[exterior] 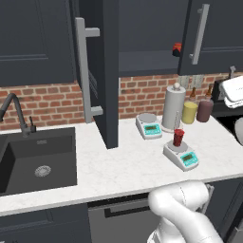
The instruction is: Pick the yogurt and place it on the digital scale for weighing, and close the cabinet.
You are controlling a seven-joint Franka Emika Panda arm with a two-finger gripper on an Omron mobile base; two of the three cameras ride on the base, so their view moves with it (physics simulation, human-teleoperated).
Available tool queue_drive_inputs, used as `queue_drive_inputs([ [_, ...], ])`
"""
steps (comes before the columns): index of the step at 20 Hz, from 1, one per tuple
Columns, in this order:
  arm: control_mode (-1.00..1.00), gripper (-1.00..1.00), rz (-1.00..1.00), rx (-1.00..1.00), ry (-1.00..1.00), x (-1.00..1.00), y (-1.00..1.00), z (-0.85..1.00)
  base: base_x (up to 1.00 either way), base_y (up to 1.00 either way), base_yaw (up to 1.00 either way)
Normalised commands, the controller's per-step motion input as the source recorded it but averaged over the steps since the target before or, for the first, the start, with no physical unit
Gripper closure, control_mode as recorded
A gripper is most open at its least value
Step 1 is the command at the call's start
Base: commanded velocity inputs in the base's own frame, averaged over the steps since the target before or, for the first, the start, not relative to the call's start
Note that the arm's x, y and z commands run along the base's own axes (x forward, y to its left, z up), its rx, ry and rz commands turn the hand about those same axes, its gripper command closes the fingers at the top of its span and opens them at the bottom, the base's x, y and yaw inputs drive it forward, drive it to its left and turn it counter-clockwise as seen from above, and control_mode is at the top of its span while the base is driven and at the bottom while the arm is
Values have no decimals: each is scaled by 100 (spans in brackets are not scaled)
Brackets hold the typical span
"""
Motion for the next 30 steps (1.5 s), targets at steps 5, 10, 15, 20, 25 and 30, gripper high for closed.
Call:
queue_drive_inputs([
  [5,-100,-100,-8,18,-24,-12,96,-9,0,0,0],
  [10,-100,-100,-3,4,-4,-7,29,-3,0,0,0],
  [15,-100,-100,0,-2,3,0,37,-26,0,0,0],
  [20,-100,-100,0,-7,2,0,59,-25,0,0,0],
  [25,-100,-100,0,-6,-1,0,72,-30,0,0,0],
  [30,-100,-100,0,-3,0,0,68,-48,0,0,0],
])
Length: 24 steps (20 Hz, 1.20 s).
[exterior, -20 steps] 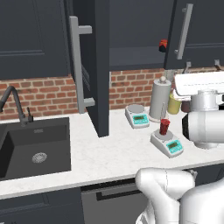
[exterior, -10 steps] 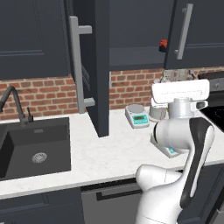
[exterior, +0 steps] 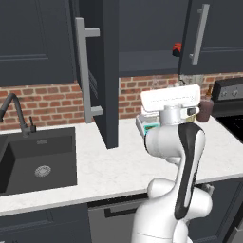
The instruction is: Pick the yogurt and place it on the digital scale for weighing, and close the cabinet.
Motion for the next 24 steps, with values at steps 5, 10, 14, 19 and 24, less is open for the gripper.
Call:
queue_drive_inputs([
  [5,-100,-100,0,-2,0,0,60,-58,0,0,0],
  [10,-100,-100,0,-4,0,-2,57,-74,0,0,0],
  [14,-100,-100,2,0,2,-32,-49,-87,0,0,0],
  [19,-100,-100,17,11,4,-47,-100,-38,0,0,0],
  [24,-100,-100,31,5,0,-53,-58,-44,0,0,0],
])
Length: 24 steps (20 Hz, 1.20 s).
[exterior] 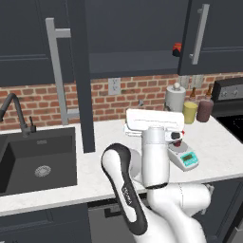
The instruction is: Pick the yogurt and place it on the digital scale for weighing, and close the cabinet.
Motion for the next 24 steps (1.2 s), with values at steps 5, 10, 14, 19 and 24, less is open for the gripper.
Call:
queue_drive_inputs([
  [5,-100,-100,49,2,-1,-50,-46,-84,0,0,0],
  [10,-100,-100,26,-22,-15,-46,83,-49,0,0,0],
  [14,-100,-100,15,-29,-31,-50,100,0,0,0,0],
  [19,-100,-100,8,-23,-23,-35,100,0,0,0,0],
  [24,-100,-100,8,-15,-29,-55,96,28,0,0,0],
])
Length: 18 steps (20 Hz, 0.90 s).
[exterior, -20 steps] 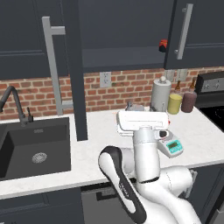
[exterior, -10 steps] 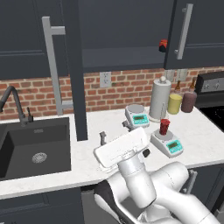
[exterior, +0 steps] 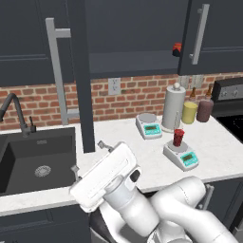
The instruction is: Pick the yogurt and place it on the digital scale for weighing, and close the cabinet.
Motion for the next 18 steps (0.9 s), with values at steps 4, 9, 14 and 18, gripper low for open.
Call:
queue_drive_inputs([
  [4,-100,-100,10,-2,-28,-55,96,23,0,0,0],
  [9,-100,-100,6,5,-16,-38,42,29,0,0,0],
  [14,-100,-100,1,10,2,-13,11,-34,0,0,0],
  [18,-100,-100,0,3,11,0,9,-88,0,0,0],
])
